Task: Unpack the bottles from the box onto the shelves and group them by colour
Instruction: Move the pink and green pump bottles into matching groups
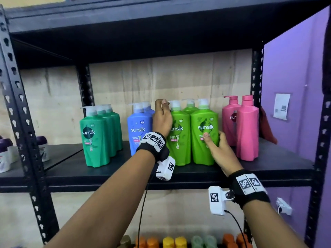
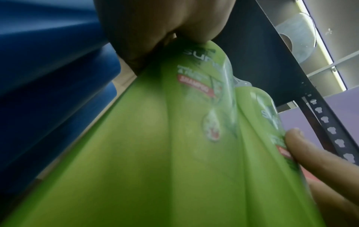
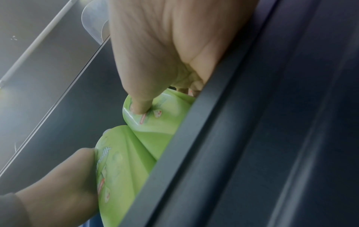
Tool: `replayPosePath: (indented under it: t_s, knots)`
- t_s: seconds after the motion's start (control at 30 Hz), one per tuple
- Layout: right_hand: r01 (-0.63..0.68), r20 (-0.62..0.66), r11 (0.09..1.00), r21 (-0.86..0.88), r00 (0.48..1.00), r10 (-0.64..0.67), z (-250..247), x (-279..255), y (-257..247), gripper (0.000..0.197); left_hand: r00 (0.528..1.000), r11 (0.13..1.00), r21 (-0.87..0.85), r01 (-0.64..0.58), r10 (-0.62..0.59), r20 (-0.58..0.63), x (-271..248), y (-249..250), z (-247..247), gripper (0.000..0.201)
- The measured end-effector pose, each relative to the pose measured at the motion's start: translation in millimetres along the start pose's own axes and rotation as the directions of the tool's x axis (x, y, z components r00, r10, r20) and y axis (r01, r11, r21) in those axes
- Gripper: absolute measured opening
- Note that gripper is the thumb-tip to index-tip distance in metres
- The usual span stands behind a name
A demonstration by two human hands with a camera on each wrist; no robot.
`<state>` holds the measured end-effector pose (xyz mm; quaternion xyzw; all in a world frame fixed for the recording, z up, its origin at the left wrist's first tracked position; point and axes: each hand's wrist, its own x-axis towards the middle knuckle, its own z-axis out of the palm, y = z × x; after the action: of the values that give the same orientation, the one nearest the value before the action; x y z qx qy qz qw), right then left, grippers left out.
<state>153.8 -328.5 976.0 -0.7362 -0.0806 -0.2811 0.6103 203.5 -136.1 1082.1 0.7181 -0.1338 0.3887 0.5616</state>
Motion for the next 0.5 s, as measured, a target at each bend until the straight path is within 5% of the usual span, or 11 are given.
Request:
replayPosePath:
  t_s: [0.1, 0.5]
  knots:
    - [-0.008, -0.005, 1.000, -0.013, 1.000, 0.007, -0.6, -1.2, -2.6, 0.080, 1.000, 1.000, 0.001, -0.006, 0.006, -0.003, -1.8, 0.6, 1.3, 0.027]
    - [-0.012, -0.001, 0.999, 0.031, 1.000, 0.012, 0.4, -1.4, -3.8, 0.090, 1.000, 1.000, 0.002, -0.017, 0.017, -0.006, -5.4, 3.7, -0.5, 0.025]
